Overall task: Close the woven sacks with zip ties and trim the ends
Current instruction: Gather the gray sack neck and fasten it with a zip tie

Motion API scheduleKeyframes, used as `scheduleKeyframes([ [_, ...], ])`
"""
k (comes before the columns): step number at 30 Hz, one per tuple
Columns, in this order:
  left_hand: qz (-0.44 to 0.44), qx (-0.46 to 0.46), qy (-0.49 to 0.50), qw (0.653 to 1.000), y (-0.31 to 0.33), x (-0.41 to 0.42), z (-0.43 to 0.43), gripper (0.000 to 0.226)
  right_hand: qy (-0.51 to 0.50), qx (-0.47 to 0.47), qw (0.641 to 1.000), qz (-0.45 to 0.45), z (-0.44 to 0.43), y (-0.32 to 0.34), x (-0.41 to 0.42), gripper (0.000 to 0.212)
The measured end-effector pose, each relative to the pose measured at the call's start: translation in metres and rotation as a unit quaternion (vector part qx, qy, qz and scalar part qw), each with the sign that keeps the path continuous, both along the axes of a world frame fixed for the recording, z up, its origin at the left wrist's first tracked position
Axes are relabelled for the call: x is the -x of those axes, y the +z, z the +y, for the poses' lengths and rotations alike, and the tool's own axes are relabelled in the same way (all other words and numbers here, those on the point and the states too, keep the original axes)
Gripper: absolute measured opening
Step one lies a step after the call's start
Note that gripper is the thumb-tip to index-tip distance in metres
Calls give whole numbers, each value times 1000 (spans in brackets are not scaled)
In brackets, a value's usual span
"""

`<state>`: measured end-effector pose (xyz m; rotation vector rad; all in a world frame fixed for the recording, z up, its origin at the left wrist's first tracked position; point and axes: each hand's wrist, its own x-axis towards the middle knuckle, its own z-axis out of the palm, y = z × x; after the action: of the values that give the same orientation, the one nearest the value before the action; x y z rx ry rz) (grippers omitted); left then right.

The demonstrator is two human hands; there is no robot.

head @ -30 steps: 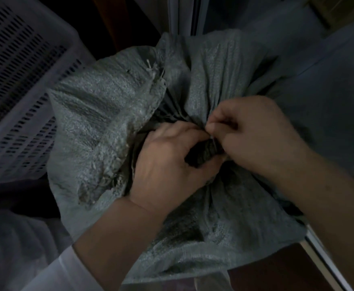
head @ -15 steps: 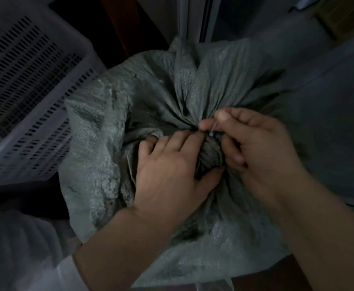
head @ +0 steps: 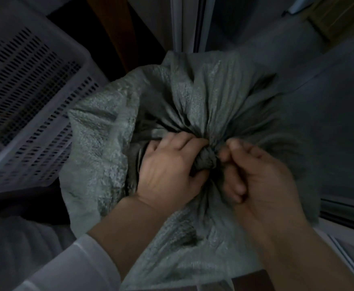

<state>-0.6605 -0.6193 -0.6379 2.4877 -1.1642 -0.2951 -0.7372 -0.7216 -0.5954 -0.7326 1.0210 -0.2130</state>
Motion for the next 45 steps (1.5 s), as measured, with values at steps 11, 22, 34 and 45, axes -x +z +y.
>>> scheduleKeyframes([
  [11, -4, 102, 3, 995, -2, 4, -9, 26, -95, -166, 981, 26, 2, 4, -11, 23],
  [22, 83, 154, 22, 984, 1, 1, -12, 24, -128, -139, 982, 18, 0, 12, -19, 22],
  [34, 138, 131, 42, 981, -4, 1, -2, 23, -20, -41, 998, 53, 11, 8, -30, 23],
  [45, 190, 38, 36, 980, 60, -2, 19, 60, -19, 56, 984, 165, -3, 29, -12, 24],
])
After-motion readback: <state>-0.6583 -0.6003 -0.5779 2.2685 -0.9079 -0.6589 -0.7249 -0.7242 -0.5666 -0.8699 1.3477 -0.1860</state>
